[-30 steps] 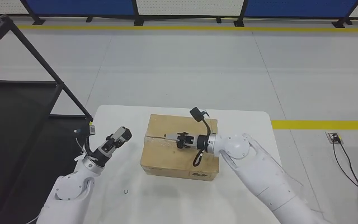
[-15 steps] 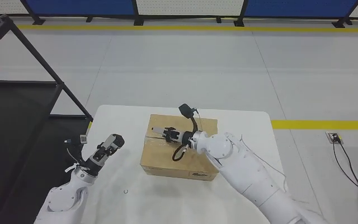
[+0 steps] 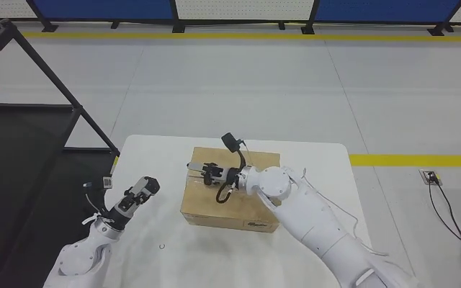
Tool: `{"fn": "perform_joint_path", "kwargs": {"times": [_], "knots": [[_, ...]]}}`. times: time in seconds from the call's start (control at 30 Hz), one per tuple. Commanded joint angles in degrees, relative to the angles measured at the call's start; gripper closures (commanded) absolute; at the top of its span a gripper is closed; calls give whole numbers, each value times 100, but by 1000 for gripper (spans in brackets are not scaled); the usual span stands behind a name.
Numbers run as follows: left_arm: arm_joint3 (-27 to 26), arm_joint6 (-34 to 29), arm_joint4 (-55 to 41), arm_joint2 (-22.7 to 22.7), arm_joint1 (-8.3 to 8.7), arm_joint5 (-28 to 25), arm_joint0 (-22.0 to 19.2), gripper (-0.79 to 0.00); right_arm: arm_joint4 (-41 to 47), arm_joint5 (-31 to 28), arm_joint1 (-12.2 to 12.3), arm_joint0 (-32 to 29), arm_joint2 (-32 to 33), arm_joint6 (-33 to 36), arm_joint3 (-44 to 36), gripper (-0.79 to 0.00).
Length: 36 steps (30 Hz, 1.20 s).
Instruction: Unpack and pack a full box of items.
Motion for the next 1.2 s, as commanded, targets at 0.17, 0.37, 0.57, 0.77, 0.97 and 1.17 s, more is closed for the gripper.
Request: {"fn": "perform_joint_path", "kwargs": {"times": [0.17,0.37,0.57,0.77,0.97,1.17], "knots": [[-1,-55,38,123,0,65,-111,-785,-50,-281,194,-127,444,574,-180,-785],[2,-36,102,249,-9,106,-225,-785,-347,-212,588,-611,1196,940,-966,-785],[-16,5,165,351,-16,159,-325,-785,-1097,532,938,-1170,1839,1108,-1937,-785],[-9,55,232,446,-24,228,-419,-785,-1705,878,1197,-1798,2449,1045,-2925,-785],[28,95,267,527,-31,259,-510,-785,-2151,1290,1379,-2268,2945,1066,-3535,-785],[59,118,291,596,-37,287,-592,-785,-2314,1667,1453,-2314,3134,1164,-3415,-785]]}}
